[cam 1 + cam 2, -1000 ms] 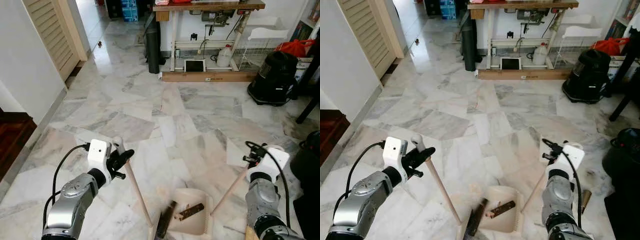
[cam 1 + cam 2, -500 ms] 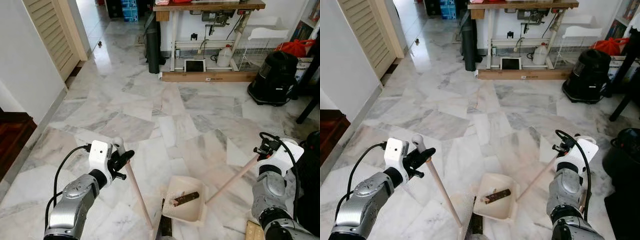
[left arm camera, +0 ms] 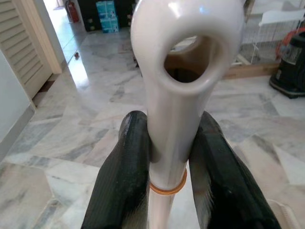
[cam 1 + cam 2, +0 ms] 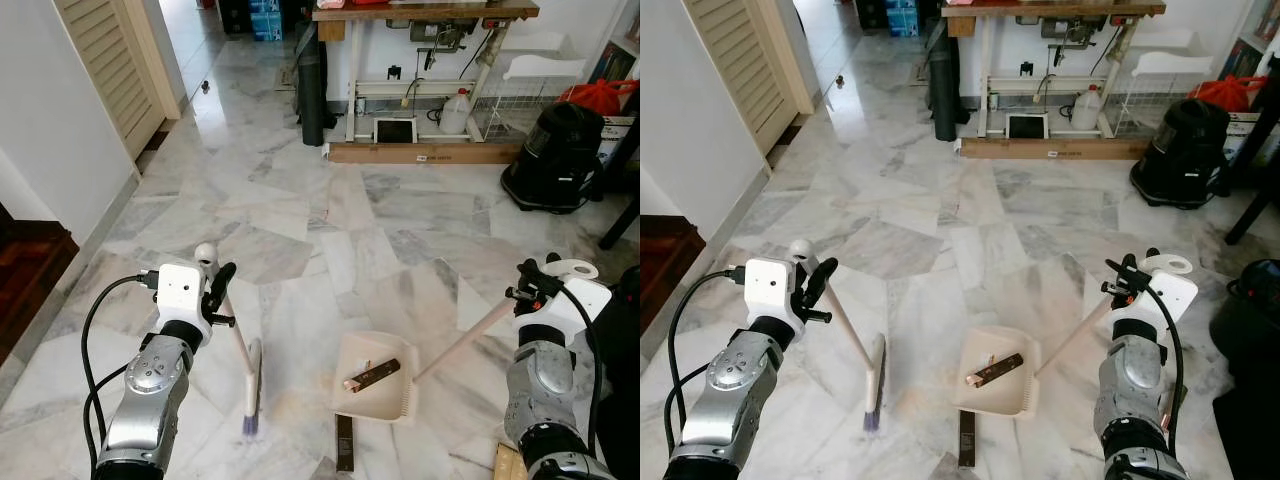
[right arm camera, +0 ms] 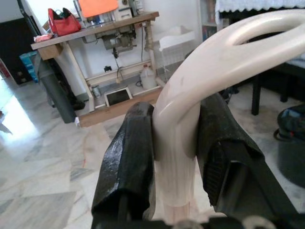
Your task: Sweep floor
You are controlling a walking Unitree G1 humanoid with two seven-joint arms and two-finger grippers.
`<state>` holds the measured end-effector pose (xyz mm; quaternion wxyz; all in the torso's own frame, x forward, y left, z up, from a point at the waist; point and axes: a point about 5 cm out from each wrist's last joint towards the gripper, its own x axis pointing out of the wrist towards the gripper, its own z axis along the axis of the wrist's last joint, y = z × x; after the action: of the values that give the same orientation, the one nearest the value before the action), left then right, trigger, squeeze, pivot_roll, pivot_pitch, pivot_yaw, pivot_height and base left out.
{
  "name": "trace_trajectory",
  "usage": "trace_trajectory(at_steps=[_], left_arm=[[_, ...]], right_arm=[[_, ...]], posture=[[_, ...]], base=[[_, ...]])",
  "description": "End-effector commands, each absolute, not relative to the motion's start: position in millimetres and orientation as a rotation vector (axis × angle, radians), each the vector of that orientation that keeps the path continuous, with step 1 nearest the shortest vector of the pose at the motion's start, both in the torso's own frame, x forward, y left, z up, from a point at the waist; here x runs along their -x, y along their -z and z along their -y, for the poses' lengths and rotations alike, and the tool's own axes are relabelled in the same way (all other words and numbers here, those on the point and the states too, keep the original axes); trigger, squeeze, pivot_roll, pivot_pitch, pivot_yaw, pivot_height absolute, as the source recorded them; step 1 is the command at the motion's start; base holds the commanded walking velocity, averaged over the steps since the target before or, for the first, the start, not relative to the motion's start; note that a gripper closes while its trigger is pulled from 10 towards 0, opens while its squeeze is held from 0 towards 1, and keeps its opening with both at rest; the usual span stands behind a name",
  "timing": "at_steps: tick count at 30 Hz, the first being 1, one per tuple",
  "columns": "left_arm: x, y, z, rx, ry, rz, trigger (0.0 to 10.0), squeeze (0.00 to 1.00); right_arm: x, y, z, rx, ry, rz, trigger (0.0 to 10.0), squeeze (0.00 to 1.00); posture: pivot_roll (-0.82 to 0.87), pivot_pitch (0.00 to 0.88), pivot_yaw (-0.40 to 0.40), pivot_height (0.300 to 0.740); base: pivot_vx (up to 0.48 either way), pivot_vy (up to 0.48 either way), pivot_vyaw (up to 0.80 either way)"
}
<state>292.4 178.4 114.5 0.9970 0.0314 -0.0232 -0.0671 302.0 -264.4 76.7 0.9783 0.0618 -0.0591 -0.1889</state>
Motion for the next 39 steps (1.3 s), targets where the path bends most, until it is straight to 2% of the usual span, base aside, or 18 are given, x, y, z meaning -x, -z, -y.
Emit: trace_trajectory(at_steps=[1, 14, 21, 33, 39], left_arm=[[-295, -118, -176, -0.081, 0.136, 0.077, 10.0, 0.0], [-298, -118, -175, -0.081, 0.131, 0.104, 10.0, 0.0], [-300, -116, -172, -0.084, 0.132, 0.116, 10.0, 0.0], [-301, -117, -174, -0.081, 0.108, 0.14, 10.0, 0.0], [-299, -119, -179, -0.085, 0.088, 0.158, 10.0, 0.0]], right_arm=[[-301, -85, 269, -0.115, 0.403, 0.168, 10.0, 0.0], [-279, -100, 272, -0.122, 0.461, 0.257, 10.0, 0.0], [-280, -105, 273, -0.113, 0.444, 0.247, 10.0, 0.0], [-282, -132, 251, -0.045, 0.279, 0.296, 10.0, 0.0], [-288, -137, 230, -0.039, 0.153, 0.275, 10.0, 0.0]], posture=[[0.0, 0.0, 0.035, 0.74], [-0.01, 0.0, 0.04, 0.74], [-0.02, 0.0, 0.03, 0.74], [-0.04, 0.0, 0.014, 0.74], [-0.04, 0.0, 0.007, 0.74]], base=[[0.0, 0.0, 0.0], [0.0, 0.0, 0.0], [0.0, 0.0, 0.0], [0.0, 0.0, 0.0], [0.0, 0.0, 0.0]])
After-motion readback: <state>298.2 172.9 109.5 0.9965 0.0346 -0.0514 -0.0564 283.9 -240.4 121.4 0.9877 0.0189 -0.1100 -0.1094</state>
